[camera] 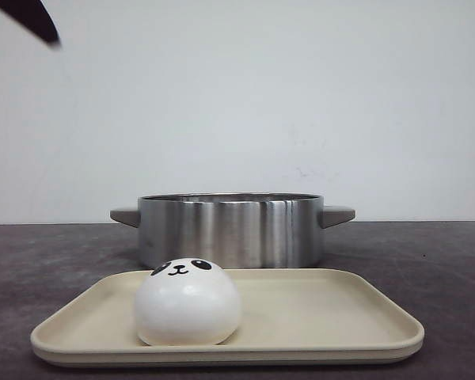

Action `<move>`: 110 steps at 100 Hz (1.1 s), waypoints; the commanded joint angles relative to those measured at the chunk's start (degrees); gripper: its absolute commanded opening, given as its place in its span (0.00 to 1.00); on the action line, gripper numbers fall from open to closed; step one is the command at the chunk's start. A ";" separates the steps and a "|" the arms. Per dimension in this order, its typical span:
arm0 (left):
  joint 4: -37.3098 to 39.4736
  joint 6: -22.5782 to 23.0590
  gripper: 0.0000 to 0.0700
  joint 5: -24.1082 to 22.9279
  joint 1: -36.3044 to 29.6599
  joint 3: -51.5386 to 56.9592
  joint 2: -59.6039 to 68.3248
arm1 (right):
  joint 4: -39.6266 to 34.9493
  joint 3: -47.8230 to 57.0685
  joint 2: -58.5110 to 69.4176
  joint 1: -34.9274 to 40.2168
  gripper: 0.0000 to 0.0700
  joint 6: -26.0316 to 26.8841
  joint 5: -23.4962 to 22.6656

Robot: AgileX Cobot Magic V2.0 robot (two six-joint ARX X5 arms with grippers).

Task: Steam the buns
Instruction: 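Lower the left gripper and grasp the last panda bun on the tray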

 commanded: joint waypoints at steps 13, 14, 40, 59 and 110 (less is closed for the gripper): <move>4.57 -5.68 0.91 1.86 -4.20 -2.93 8.50 | -1.20 1.07 -6.21 0.39 0.00 -3.13 2.95; 4.61 -5.77 0.91 1.86 -4.42 -2.93 9.05 | -1.38 1.07 -6.47 0.39 0.00 -3.19 3.10; 8.74 -7.17 0.91 1.84 -9.49 -2.93 22.29 | -7.61 1.07 -9.35 0.39 0.00 -3.21 4.22; 10.05 -8.55 0.91 0.90 -10.23 -2.93 27.98 | -9.70 1.07 -9.73 0.39 0.00 -3.19 4.20; 13.22 -10.03 0.74 -4.87 -10.12 -2.93 32.63 | -11.85 1.07 -9.75 0.39 0.00 -3.23 4.17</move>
